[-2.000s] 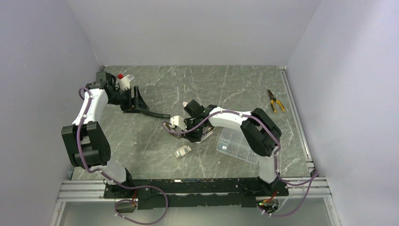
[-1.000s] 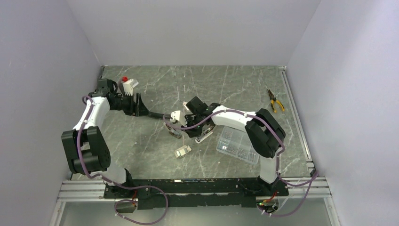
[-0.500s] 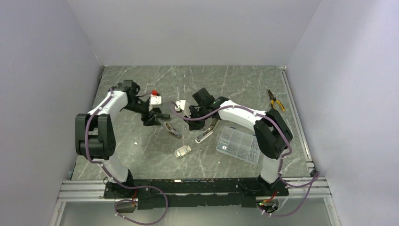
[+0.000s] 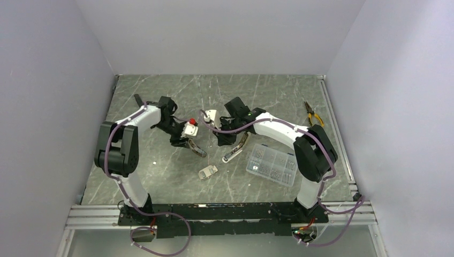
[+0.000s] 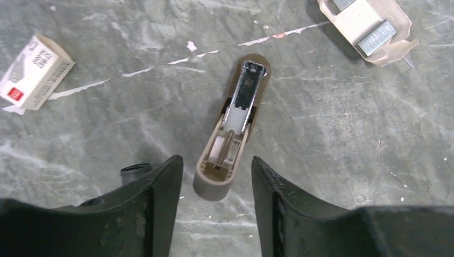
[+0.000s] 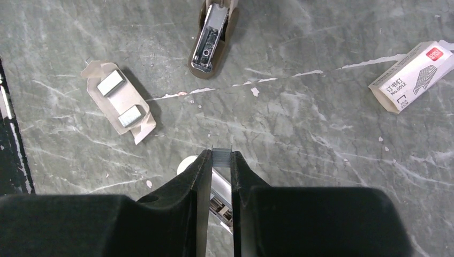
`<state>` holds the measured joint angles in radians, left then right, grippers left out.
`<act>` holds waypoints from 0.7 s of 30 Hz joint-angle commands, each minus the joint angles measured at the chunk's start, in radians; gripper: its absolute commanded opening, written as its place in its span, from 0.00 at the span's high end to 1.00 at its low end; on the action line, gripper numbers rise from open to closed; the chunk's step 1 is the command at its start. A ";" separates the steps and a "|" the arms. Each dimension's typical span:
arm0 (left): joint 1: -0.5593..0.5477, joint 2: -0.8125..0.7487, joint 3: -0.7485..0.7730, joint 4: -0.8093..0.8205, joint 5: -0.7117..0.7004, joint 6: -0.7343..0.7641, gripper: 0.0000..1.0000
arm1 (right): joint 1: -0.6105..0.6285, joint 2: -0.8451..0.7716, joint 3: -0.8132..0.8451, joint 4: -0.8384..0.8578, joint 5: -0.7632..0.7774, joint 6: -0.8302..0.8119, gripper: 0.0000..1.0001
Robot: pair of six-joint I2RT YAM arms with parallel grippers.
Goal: Load the staples into the stapler
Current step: Adjust the stapler at the center of the board.
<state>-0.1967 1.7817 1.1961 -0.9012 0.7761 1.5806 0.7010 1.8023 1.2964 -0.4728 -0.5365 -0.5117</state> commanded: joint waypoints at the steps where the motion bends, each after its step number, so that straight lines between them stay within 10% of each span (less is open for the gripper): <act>1: -0.026 -0.039 -0.046 0.037 0.002 0.028 0.51 | -0.011 -0.041 -0.001 0.018 -0.055 0.019 0.85; 13: -0.057 -0.199 -0.155 0.068 0.071 -0.238 0.91 | -0.045 -0.045 0.005 0.019 -0.100 0.045 0.85; 21: -0.122 -0.279 -0.223 0.136 0.052 -0.540 0.93 | -0.057 -0.070 -0.026 0.027 -0.137 0.039 0.86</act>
<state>-0.2890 1.5463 1.0122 -0.8162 0.8154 1.2411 0.6514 1.7947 1.2903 -0.4686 -0.6159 -0.4706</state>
